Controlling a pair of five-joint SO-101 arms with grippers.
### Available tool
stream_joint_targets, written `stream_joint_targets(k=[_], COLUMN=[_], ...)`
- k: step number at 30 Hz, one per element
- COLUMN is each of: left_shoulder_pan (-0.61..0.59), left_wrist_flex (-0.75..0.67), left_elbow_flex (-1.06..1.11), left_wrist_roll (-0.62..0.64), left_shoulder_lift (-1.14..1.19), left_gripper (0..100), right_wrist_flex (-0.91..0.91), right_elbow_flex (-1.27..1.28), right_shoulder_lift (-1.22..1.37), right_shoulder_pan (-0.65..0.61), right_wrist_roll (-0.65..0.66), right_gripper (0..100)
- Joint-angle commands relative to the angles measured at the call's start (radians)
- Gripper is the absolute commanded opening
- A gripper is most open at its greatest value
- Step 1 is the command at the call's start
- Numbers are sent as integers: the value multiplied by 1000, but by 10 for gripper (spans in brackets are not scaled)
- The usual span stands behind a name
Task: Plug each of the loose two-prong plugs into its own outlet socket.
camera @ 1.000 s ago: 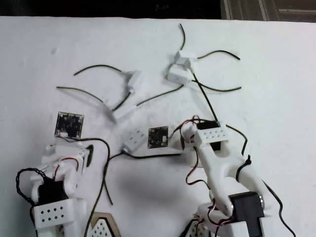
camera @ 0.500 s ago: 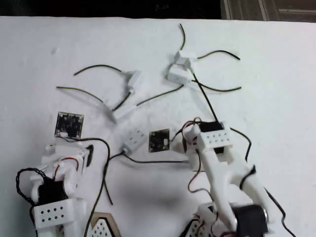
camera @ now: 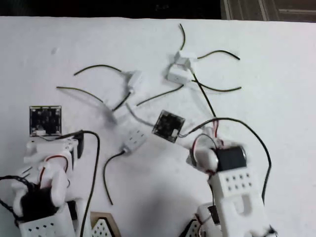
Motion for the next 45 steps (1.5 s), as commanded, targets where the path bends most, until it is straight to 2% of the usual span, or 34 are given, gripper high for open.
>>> stream_joint_targets(k=[1,9,16,21,25,29,39,45], left_shoulder_pan=[-10,-7,4,99,142,168,354,432], left_wrist_flex=[69,146,163,166,160,112,-63,-95], left_elbow_flex=[-135,-265,-308,-305,-278,-207,-21,-9], left_wrist_roll=[12,12,23,153,239,250,253,247], left_shoulder_lift=[-7,-8,-8,-31,-185,-348,-315,-315], left_gripper=[252,252,255,253,253,252,251,116], right_wrist_flex=[8,2,-44,-91,-91,-88,-206,-328], right_elbow_flex=[-77,-189,-232,-233,-236,-235,-227,-126], right_shoulder_lift=[-114,-171,-176,-179,-182,-180,-180,-180], right_shoulder_pan=[-21,-143,-358,-472,-503,-504,-644,-677], right_wrist_roll=[-121,-370,-442,-450,-586,-701,-853,-887], right_gripper=[18,18,18,18,18,18,18,18])
